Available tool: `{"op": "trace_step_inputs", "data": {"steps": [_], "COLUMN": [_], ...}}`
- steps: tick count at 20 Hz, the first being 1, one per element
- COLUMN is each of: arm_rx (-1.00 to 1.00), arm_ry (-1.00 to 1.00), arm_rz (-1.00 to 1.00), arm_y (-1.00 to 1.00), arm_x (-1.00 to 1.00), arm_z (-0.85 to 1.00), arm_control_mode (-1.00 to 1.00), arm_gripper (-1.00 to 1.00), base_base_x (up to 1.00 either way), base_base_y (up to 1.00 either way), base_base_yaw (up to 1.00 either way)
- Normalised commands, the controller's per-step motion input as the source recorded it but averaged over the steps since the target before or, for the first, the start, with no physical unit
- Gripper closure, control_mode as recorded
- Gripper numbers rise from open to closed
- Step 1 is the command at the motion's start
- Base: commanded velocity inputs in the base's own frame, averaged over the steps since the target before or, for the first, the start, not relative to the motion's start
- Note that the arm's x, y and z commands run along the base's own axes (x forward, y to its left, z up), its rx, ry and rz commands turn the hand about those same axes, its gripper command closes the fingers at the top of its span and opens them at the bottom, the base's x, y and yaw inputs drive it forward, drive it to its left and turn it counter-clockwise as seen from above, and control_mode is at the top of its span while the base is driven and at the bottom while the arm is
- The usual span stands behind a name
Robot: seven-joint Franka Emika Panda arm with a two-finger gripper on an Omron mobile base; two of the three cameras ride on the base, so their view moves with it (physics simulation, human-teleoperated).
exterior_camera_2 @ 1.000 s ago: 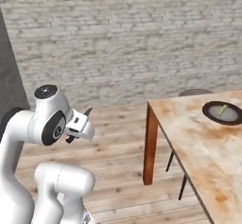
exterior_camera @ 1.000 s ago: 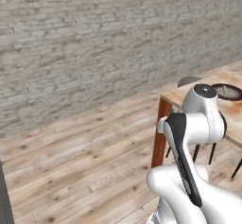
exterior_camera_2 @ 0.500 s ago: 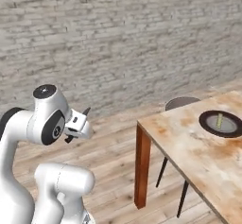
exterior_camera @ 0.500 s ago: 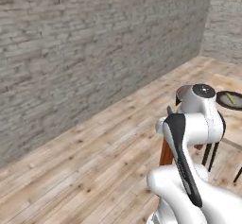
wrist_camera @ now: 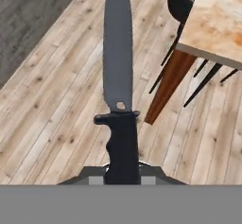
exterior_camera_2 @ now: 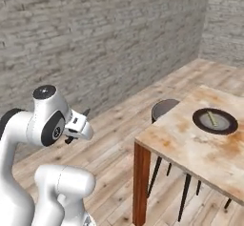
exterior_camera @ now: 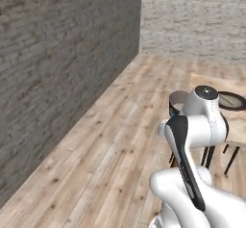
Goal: Retrieve the butter from the fridge and place it on a plate on the dining table. Then retrieve the butter knife by the fridge and place it near the plate.
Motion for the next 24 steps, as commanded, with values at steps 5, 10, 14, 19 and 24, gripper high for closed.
{"op": "trace_step_inputs", "data": {"steps": [5,10,14,19,24], "arm_rx": [0.0,0.0,0.0,0.0,0.0], "arm_ry": [0.0,0.0,0.0,0.0,0.0], "arm_rz": [0.0,0.0,0.0,0.0,0.0], "arm_y": [0.0,0.0,0.0,0.0,0.0], "arm_x": [0.0,0.0,0.0,0.0,0.0], "arm_z": [0.0,0.0,0.0,0.0,0.0], "arm_control_mode": [1.0,1.0,1.0,1.0,1.0], "arm_gripper": [1.0,1.0,1.0,1.0,1.0], "base_base_x": [0.19,0.14,0.25,0.02,0.0], "base_base_y": [0.94,0.87,0.55,0.65,1.0], "base_base_yaw": [-0.71,-0.74,-0.87,-0.82,-0.67]}}
